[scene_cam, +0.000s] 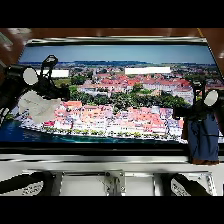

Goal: Fold the shirts.

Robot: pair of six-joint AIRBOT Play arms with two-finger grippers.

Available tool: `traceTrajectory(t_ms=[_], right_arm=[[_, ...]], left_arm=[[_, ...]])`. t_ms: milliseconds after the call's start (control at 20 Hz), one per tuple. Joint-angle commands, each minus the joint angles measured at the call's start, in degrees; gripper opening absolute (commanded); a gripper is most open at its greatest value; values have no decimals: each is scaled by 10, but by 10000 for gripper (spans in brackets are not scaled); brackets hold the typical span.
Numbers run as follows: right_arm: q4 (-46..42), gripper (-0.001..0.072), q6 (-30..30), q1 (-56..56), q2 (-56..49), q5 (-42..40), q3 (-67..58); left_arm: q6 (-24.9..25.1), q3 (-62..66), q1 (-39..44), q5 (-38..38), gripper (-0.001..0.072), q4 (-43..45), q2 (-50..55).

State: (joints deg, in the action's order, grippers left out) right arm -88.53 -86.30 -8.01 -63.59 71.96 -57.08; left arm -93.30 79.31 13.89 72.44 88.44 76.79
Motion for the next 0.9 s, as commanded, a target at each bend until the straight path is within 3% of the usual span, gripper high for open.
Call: traceTrajectory(t_ms=[0, 850], right_arm=[[0, 686, 0, 0, 0, 0, 0], [8, 686, -3, 0, 0, -1, 0]], left_arm=[[0, 0, 0, 0, 582, 0, 0], [0, 0, 0, -1, 582, 0, 0]])
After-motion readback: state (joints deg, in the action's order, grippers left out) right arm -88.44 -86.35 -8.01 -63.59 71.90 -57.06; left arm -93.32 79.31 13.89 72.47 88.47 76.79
